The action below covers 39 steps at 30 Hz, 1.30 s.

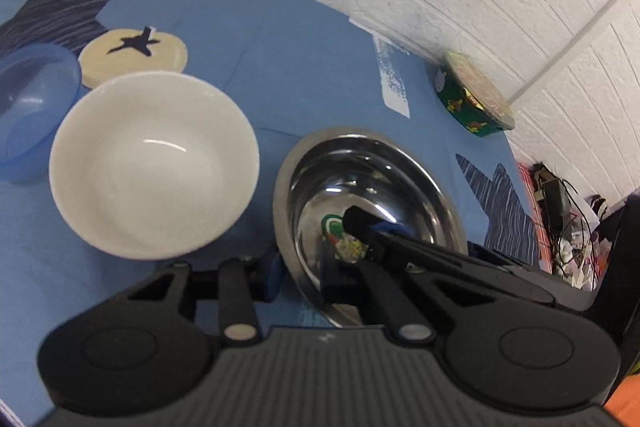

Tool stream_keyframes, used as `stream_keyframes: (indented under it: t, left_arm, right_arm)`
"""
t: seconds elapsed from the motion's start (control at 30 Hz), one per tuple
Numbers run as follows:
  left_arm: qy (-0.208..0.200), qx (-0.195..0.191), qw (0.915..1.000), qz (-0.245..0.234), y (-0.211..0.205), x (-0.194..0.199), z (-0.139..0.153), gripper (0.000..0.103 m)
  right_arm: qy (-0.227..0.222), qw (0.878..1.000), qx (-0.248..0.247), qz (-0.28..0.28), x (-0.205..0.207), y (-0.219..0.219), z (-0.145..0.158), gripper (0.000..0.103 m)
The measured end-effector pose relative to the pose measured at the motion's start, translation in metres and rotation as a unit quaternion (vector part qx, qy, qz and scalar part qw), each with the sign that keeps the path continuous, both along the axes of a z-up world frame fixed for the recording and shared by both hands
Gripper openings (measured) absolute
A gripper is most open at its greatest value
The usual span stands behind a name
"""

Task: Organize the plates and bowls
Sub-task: 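Lift the steel bowl and carry it toward the plate stack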

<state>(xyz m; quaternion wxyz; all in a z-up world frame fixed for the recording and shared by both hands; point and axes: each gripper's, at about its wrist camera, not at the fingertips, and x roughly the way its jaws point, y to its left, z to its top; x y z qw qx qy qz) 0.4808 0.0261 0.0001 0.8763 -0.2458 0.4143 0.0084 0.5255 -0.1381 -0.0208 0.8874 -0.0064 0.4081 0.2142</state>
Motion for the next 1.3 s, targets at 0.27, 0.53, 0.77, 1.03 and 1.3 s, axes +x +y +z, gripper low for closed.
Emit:
stream_keyframes:
  t: [0.27,0.53,0.77,1.03,1.3]
  left_arm:
    - [0.009,0.014,0.9980,-0.061,-0.009,-0.059,0.007,0.000]
    - [-0.003,-0.008,0.9915,-0.130,-0.016,-0.177,0.014,0.000]
    - [-0.015,0.011,0.9860,-0.166,-0.015,-0.260,0.005,0.000]
    - [-0.017,-0.011,0.9833,-0.181,-0.015,-0.271,-0.004,0.000]
    - [-0.012,-0.004,0.9808,-0.195,-0.020,-0.266,-0.018,0.000]
  right_arm:
    - [0.030,0.999,0.023,-0.023,-0.053,-0.015,0.002,0.063]
    - [0.004,0.998,0.033,-0.048,-0.176,-0.035,0.020,0.064]
    - [-0.019,0.995,0.043,-0.093,-0.280,-0.036,0.010,0.064]
    - [-0.042,0.989,0.042,-0.139,-0.309,-0.033,0.005,0.063]
    - [-0.028,0.988,0.032,-0.147,-0.312,-0.040,-0.010,0.063]
